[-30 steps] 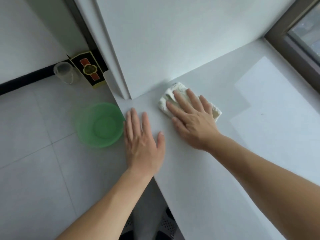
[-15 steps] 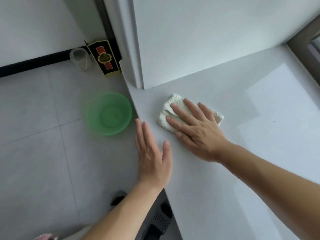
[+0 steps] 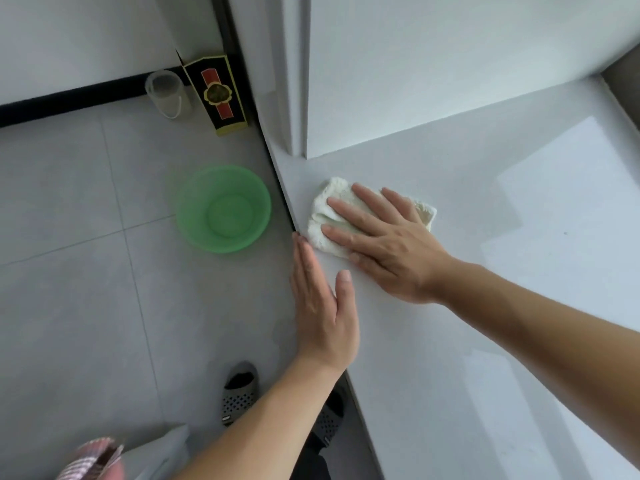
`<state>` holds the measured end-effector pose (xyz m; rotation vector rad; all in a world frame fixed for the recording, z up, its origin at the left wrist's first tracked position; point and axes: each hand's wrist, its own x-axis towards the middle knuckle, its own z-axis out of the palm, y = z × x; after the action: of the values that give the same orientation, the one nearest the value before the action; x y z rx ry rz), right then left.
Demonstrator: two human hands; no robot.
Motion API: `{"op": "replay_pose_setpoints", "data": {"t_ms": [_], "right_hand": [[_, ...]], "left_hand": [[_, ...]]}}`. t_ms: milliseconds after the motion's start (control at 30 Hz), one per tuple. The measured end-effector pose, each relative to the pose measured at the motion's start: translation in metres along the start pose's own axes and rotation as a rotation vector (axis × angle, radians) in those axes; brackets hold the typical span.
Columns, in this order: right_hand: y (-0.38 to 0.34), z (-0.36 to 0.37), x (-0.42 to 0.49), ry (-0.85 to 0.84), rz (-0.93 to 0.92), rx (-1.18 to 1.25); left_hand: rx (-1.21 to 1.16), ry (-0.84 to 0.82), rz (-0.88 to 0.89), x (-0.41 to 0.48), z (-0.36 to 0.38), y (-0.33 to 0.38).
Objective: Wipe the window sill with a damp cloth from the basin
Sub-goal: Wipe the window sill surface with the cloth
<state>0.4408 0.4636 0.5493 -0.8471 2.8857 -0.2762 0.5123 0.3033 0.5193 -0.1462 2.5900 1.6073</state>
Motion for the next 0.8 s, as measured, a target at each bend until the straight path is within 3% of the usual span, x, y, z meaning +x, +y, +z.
{"op": "replay_pose_setpoints", "data": {"t_ms": [133, 267, 333, 500, 700, 733, 800], "right_hand": [[0.019, -0.006, -0.007, -0.067, -0.117, -0.029], [0.031, -0.007, 0.033, 0.064, 0.204, 0.017], [0.017, 0.001, 0.021, 0.099, 0.279, 0.023], [0.018, 0.001, -0.067, 0.034, 0.267, 0.043], [0.139, -0.029, -0.093, 0.142, 1.075, 0.123], [0.14, -0.03, -0.09, 0.149, 1.125, 0.123], [0.122, -0.024, -0.091, 0.153, 1.055, 0.094]], "left_hand": [[-0.017, -0.008, -0.011, 0.001, 0.002, -0.001], [0.029, -0.019, -0.009, 0.007, -0.001, -0.001], [0.06, -0.004, -0.002, 0.014, -0.006, 0.001], [0.28, -0.043, 0.283, 0.054, -0.005, 0.025], [0.551, -0.341, 0.562, 0.095, 0.038, 0.057], [0.584, -0.359, 0.597, 0.103, 0.047, 0.061], [0.66, -0.401, 0.661, 0.118, 0.066, 0.07]]}}
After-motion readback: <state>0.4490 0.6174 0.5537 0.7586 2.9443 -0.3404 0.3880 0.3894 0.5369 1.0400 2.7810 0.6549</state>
